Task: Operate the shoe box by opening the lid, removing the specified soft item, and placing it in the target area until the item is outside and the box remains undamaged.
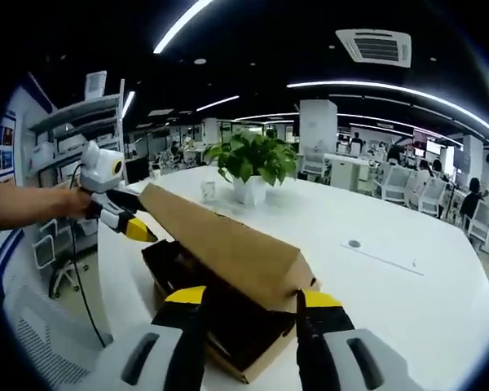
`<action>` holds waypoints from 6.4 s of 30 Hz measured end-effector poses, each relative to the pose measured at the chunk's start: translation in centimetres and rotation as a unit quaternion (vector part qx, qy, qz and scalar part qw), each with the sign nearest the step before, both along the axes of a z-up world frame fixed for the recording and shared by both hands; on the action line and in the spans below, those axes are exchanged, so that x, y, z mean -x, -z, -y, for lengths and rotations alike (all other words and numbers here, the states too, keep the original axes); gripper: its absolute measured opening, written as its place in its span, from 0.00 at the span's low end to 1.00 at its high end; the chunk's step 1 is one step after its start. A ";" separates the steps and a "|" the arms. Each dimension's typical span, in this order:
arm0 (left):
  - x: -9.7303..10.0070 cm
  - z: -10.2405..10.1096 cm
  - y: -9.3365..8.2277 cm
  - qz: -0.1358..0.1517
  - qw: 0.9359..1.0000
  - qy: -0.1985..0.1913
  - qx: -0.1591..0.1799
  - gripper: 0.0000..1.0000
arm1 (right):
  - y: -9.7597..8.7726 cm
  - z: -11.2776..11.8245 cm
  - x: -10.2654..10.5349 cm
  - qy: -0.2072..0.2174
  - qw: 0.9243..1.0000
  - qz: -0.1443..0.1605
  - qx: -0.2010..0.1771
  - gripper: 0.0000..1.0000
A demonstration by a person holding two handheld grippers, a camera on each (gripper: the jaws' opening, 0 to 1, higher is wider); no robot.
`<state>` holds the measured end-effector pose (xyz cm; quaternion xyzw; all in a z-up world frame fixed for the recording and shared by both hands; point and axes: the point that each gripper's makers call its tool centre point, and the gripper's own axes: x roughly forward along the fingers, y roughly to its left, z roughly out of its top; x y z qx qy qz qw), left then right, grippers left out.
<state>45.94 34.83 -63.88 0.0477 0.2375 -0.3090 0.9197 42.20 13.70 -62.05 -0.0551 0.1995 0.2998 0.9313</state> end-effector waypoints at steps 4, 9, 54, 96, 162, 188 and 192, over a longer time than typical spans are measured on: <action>-0.4 0.0 -0.4 0.004 1.000 -0.006 0.002 0.71 | -0.4 0.1 -0.5 0.005 1.000 0.005 -0.002 0.37; -1.3 -0.4 -0.9 0.011 1.000 -0.019 0.002 0.66 | -0.9 0.5 -1.4 0.004 1.000 0.018 0.013 0.33; -7.9 -3.3 -2.5 0.062 0.994 -0.083 -0.028 0.19 | -3.1 3.4 -9.4 0.026 0.992 0.089 0.082 0.00; -9.0 -4.7 4.5 0.012 0.988 -0.133 -0.072 0.01 | -2.9 4.0 -12.9 0.037 0.994 0.076 0.065 0.00; -11.1 -4.5 4.4 -0.021 0.986 -0.150 -0.073 0.04 | 6.7 4.7 -12.3 0.095 0.993 -0.072 -0.024 0.00; -4.7 0.0 2.8 -0.022 0.992 -0.070 -0.099 0.33 | 4.9 4.2 -7.2 0.025 0.999 -0.038 -0.010 0.31; -3.6 0.9 3.3 -0.038 0.994 -0.060 -0.086 0.34 | 4.9 4.1 -6.3 0.018 0.999 -0.038 -0.008 0.33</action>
